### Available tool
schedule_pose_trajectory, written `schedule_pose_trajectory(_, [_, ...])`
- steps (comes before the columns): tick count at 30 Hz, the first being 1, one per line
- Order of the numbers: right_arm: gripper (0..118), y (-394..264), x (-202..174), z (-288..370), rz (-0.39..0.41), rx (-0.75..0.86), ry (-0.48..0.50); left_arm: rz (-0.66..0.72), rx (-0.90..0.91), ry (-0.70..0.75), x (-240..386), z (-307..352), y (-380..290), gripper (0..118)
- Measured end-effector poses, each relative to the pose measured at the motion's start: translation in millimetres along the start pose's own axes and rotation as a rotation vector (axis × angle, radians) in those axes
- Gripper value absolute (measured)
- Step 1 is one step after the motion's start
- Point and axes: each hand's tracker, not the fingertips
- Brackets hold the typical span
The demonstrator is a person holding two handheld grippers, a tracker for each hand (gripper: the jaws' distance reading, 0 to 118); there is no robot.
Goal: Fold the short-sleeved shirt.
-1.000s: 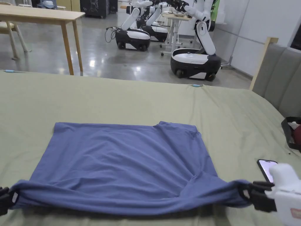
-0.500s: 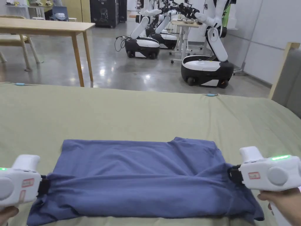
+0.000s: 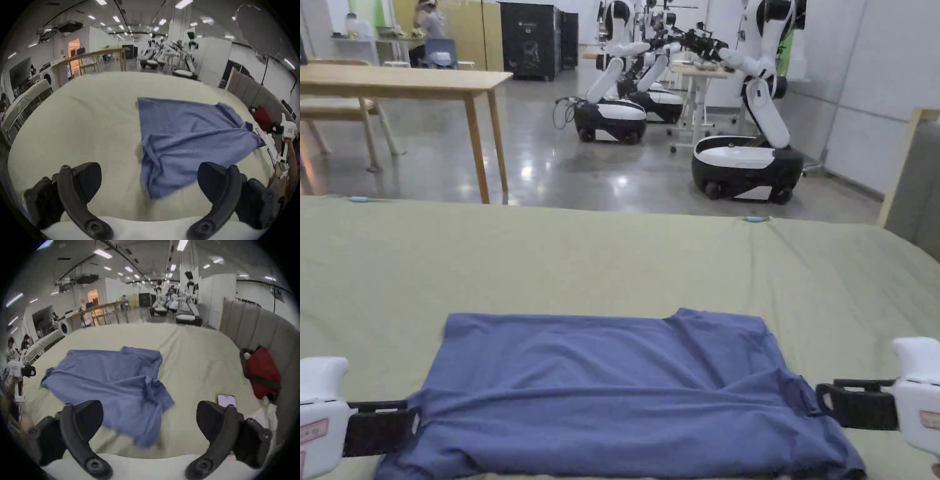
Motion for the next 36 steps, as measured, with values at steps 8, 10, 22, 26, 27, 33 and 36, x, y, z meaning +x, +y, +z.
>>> schedule_pose_trajectory(8, [0, -71, -32, 161, -0.008, 0.066, 0.003, 0.031, 0.048, -0.008, 6, 108, -72, 0])
schedule_pose_trajectory(10, [0, -79, -38, 174, -0.032, 0.077, 0.006, 0.025, 0.035, -0.008, 12, 98, -71, 0])
schedule_pose_trajectory(22, [0, -83, -64, 146, 0.027, 0.017, 0.008, -0.057, -0.179, 0.052, 13, -65, -29, 111])
schedule_pose_trajectory(26, [0, -81, -66, 133, 0.044, -0.024, 0.003, -0.081, -0.223, 0.072, 19, -86, -36, 102])
schedule_pose_trajectory(27, [0, -79, -67, 127, 0.054, -0.042, -0.005, -0.100, -0.190, 0.075, 22, -78, -35, 87])
schedule_pose_trajectory(33, [0, -60, -67, 71, 0.086, -0.103, 0.019, -0.186, -0.143, 0.060, 36, -67, -32, 13])
schedule_pose_trajectory(36, [0, -46, -58, 24, 0.108, -0.107, 0.018, -0.189, -0.142, 0.060, 36, -68, -29, 11])
